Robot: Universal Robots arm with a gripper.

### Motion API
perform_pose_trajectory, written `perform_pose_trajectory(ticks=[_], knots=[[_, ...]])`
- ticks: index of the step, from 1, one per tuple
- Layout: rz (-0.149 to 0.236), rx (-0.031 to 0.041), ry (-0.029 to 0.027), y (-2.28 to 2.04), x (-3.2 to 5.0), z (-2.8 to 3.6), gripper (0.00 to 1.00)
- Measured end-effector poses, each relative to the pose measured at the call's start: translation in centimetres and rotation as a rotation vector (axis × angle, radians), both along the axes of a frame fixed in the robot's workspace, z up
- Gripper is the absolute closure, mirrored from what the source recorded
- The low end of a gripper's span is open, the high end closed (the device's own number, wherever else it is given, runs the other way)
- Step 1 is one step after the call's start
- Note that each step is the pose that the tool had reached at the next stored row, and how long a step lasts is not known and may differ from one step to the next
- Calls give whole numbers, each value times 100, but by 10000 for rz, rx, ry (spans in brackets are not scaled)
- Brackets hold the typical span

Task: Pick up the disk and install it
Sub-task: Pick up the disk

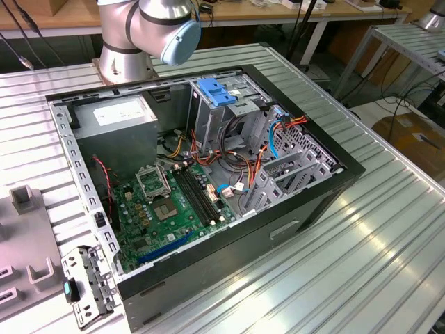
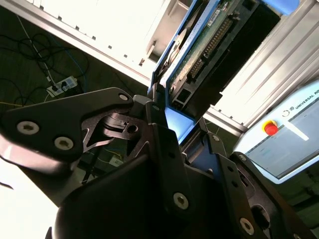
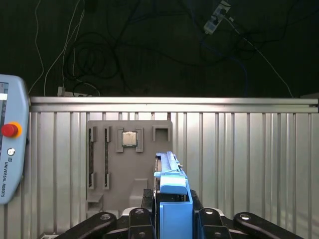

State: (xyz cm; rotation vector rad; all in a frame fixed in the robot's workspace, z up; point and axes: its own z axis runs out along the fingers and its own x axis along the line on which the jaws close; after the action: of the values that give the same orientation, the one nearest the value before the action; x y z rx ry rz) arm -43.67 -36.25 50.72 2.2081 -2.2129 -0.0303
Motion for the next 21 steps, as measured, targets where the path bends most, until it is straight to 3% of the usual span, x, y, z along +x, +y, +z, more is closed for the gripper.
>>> perform_pose_trajectory(ticks=[21], knots=[[0, 0, 0, 0, 100, 0, 63]])
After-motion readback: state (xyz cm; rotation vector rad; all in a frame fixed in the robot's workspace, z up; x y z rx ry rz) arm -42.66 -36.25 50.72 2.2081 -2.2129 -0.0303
